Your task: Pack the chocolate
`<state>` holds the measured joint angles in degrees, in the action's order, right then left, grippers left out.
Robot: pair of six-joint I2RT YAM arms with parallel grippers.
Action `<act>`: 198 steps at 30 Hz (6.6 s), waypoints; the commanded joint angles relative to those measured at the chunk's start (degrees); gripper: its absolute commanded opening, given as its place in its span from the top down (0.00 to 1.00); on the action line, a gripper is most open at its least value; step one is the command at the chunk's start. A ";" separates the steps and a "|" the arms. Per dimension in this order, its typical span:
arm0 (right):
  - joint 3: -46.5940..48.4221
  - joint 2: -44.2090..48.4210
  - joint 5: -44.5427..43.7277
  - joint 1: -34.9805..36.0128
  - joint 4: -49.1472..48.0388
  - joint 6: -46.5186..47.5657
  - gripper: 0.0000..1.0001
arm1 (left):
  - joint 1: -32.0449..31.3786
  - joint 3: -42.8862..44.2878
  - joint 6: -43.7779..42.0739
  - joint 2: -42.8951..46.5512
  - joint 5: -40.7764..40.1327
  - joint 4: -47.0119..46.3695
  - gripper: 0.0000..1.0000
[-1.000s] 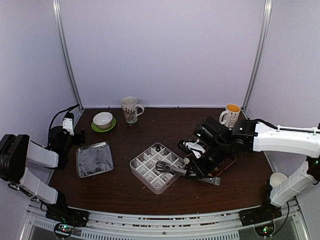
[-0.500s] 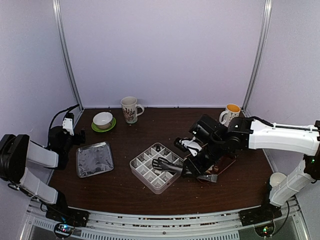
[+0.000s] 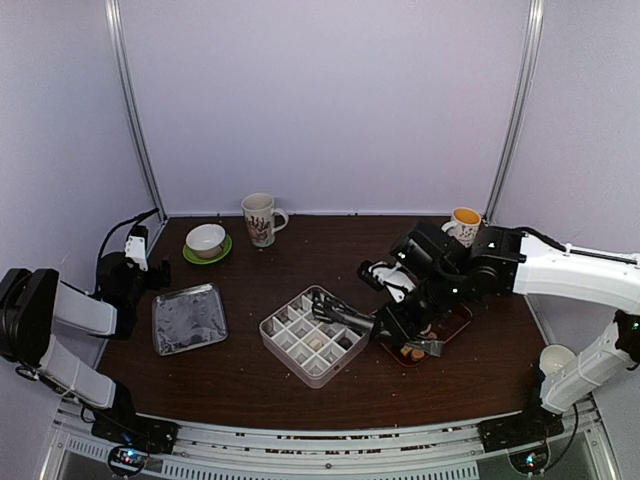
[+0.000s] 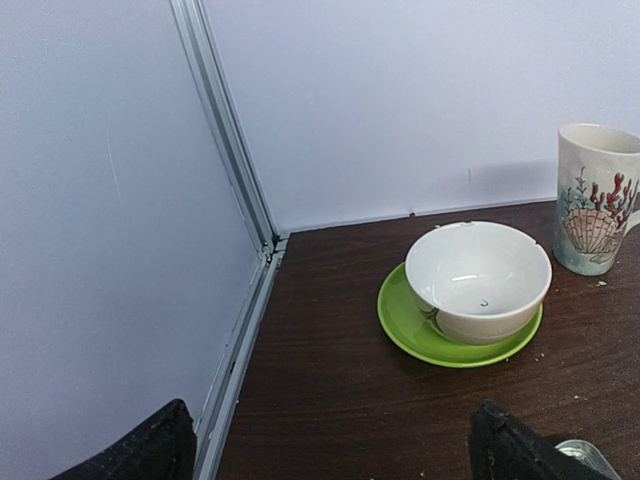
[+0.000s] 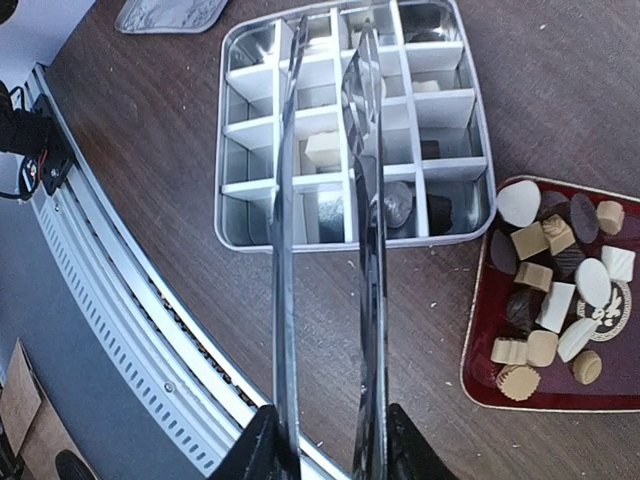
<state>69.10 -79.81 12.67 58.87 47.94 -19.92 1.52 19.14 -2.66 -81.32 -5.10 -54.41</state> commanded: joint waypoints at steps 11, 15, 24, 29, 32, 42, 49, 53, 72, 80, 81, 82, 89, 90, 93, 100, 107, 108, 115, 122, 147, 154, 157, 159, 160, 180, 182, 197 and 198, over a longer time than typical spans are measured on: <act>-5.97 16.90 -13.69 -2.40 8.90 -3.96 0.67 | 0.50 -0.06 0.19 -0.33 0.01 -3.25 0.02; -9.32 20.37 -13.74 -4.43 11.49 -5.78 0.66 | 0.46 -0.06 0.24 -0.32 -0.01 -3.31 0.02; -12.90 24.04 -13.89 -7.87 15.94 -8.26 0.66 | 0.45 -0.06 0.19 -0.33 0.01 -3.32 0.02; -15.07 25.74 -13.27 -9.12 16.52 -10.65 0.66 | 0.49 -0.06 0.20 -0.33 0.01 -3.29 0.02; -15.69 26.36 -13.02 -9.67 17.13 -10.94 0.66 | 0.46 -0.06 0.19 -0.33 0.00 -3.31 0.02; -16.40 25.11 -13.11 -10.35 18.40 -10.25 0.68 | 0.47 -0.06 0.21 -0.31 0.01 -3.31 0.02; -17.22 23.29 -12.95 -10.78 18.47 -9.99 0.67 | 0.46 -0.06 0.22 -0.33 0.05 -3.29 0.02; -17.04 22.03 -12.92 -10.86 19.37 -10.18 0.67 | 0.45 -0.06 0.22 -0.32 -0.02 -3.25 0.02; -16.05 20.62 -7.11 -10.93 17.25 -9.73 0.63 | 0.49 -0.06 0.20 -0.33 0.01 -3.31 0.02; -16.30 17.86 -9.15 -11.71 16.19 -9.72 0.63 | 0.49 -0.06 0.20 -0.33 0.01 -3.25 0.02; -16.35 17.89 -9.59 -11.85 15.99 -9.70 0.63 | 0.46 -0.06 0.20 -0.33 0.01 -3.31 0.02; -16.43 17.97 -10.00 -12.24 15.84 -9.84 0.63 | 0.47 -0.06 0.19 -0.33 0.01 -3.31 0.02; -18.63 18.15 -8.79 -14.45 14.43 -9.19 0.62 | 0.50 -0.06 0.19 -0.33 0.01 -3.29 0.02; -18.98 18.12 -8.28 -14.55 13.84 -9.17 0.62 | 0.50 -0.04 0.19 -0.33 0.01 -3.33 0.02; -19.69 18.06 -7.37 -14.88 12.48 -9.48 0.62 | 0.44 -0.06 0.19 -0.33 0.01 -3.32 0.02; -21.76 16.21 -6.95 -15.68 11.45 -9.01 0.62 | 0.50 -0.06 0.20 -0.29 0.01 -3.32 0.02; -22.49 16.02 -5.49 -16.15 10.07 -8.44 0.68 | 0.46 -0.06 0.20 -0.31 0.01 -3.32 0.02; -22.25 16.20 -5.59 -16.25 10.14 -8.40 0.71 | 0.45 -0.06 0.20 -0.33 0.01 -3.33 0.02; -19.74 19.27 -6.67 -16.82 11.41 -8.31 0.79 | 0.49 -0.06 0.19 -0.31 0.01 -3.31 0.02; -16.57 21.43 -6.26 -16.86 13.25 -6.50 0.81 | 0.50 -0.04 0.20 -0.26 0.00 -3.33 0.02; -12.54 20.84 10.44 -11.93 5.92 -2.62 0.82 | 0.46 -0.06 0.22 -0.33 0.01 -3.29 0.02; -10.74 16.94 10.81 -7.43 1.09 -3.52 0.82 | 0.50 -0.06 0.20 -0.33 -0.01 -3.28 0.02; -9.86 14.87 11.30 -6.04 -0.23 -3.35 0.82 | 0.43 -0.06 0.20 -0.33 0.01 -3.32 0.02; -9.16 13.19 11.28 -5.21 -0.35 -2.86 0.82 | 0.50 -0.06 0.19 -0.33 -0.04 -3.32 0.02; -8.86 12.38 11.12 -4.81 -0.31 -2.70 0.82 | 0.50 -0.06 0.19 -0.33 0.00 -3.29 0.02; -8.12 5.47 9.19 -0.91 -0.57 -1.47 0.77 | 0.50 -0.06 0.22 -0.33 0.01 -3.25 0.02; -8.05 5.29 9.01 -0.84 -0.66 -1.48 0.77 | 0.50 -0.06 0.22 -0.33 0.01 -3.30 0.02; -7.36 6.15 7.03 -0.72 -0.22 -1.35 0.65 | 0.44 -0.05 0.23 -0.33 0.01 -3.26 0.02; -7.32 6.22 6.88 -0.69 -0.14 -1.35 0.65 | 0.45 -0.06 0.20 -0.33 -0.01 -3.32 0.02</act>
<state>59.88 -74.52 21.34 57.84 48.16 -22.13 1.52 19.14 -2.66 -81.32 -5.10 -54.41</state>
